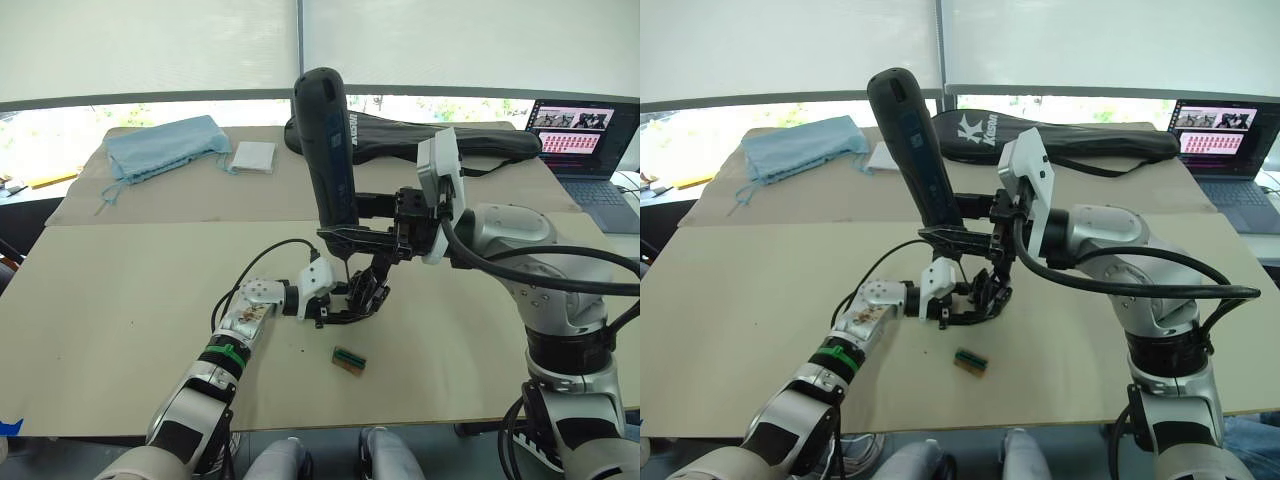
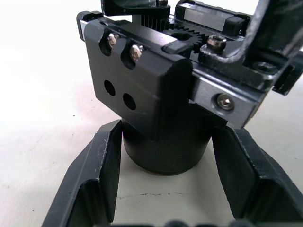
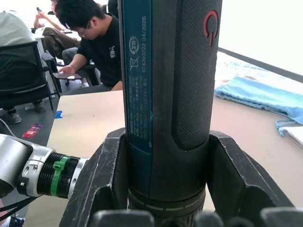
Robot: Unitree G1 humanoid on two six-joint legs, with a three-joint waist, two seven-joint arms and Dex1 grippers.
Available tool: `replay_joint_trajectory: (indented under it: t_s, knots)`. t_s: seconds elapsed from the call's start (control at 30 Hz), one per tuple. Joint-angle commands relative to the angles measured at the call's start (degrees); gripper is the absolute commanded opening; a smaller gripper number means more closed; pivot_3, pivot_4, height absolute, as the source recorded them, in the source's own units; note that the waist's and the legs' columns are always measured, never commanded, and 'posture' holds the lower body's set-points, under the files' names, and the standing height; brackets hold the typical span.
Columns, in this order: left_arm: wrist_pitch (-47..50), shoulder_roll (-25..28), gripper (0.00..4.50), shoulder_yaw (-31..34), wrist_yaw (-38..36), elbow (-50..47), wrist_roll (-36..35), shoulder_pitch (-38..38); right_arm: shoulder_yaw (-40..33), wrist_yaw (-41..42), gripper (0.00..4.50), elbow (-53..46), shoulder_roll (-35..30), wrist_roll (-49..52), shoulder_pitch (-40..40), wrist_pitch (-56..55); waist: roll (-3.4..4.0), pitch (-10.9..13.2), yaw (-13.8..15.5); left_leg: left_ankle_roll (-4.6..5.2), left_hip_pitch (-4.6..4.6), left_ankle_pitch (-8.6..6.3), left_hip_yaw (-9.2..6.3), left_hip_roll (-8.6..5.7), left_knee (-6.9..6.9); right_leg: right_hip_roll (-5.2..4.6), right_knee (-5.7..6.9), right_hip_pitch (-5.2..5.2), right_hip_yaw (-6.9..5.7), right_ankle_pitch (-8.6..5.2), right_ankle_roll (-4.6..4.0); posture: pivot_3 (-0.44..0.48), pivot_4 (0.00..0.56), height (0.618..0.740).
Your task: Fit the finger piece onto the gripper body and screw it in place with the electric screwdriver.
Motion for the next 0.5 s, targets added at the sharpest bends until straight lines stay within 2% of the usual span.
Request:
replay_joint_trajectory:
  t_s: [0.03,0.5]
  knots:
    - [0.1,-0.2,2.3,0.9,0.2,-3.2,-1.0,-0.8,-1.0,0.4,1.88,-1.2,-0.2,0.5,-1.7,-1.1,0.0,0.0,0.0,0.0,0.0,0.0,0.0,0.0,0.0,0.0,0.0,0.0,0.0,0.0,0.0,0.0,0.15,0.736]
    - [0.0,-0.2,2.3,1.0,0.2,-3.1,-1.0,-0.9,-0.7,1.9,1.88,-1.3,-0.5,-1.0,1.0,-2.7,0.0,0.0,0.0,0.0,0.0,0.0,0.01,0.0,0.0,0.0,0.01,0.0,0.0,0.0,0.0,0.0,0.15,0.736]
